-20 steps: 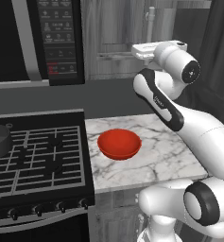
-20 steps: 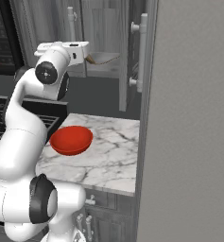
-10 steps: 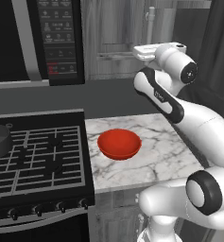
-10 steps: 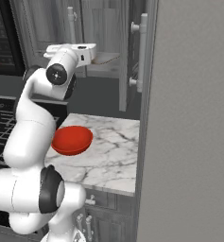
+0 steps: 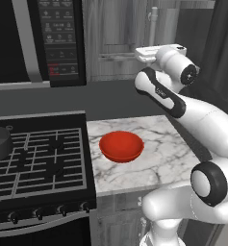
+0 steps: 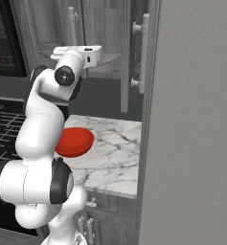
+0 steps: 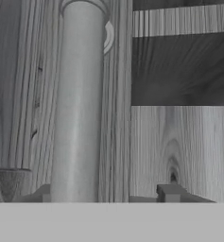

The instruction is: Open the cabinet and move the ladle to the pot. Then close the cabinet.

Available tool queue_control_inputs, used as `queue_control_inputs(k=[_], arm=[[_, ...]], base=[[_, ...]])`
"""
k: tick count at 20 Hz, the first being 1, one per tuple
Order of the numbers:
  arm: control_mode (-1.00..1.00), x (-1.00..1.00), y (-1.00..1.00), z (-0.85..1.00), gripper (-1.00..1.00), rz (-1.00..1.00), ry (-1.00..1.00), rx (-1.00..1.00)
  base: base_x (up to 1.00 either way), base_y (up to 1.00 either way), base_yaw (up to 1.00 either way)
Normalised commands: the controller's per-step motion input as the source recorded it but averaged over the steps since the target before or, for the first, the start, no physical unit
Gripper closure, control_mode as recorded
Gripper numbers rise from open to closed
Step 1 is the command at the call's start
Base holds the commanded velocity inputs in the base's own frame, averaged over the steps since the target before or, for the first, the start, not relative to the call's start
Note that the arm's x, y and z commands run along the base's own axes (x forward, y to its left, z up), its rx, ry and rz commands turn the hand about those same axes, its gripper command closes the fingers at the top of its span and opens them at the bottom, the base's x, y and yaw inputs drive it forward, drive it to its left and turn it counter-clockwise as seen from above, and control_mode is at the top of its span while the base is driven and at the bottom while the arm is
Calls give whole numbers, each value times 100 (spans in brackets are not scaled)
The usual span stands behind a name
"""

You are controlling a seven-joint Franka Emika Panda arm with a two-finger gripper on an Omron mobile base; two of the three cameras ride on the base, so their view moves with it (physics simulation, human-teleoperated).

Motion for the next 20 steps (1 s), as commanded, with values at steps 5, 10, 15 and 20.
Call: queue_control_inputs(k=[5,10,15,20], arm=[[-100,10,-30,-2,100,0,-1,0],[-100,14,-35,-5,100,0,0,3],[-100,-11,1,9,100,-1,26,3],[-100,-100,23,35,100,-5,26,2]], base=[[0,0,0],[0,0,0],[0,0,0],[0,0,0]])
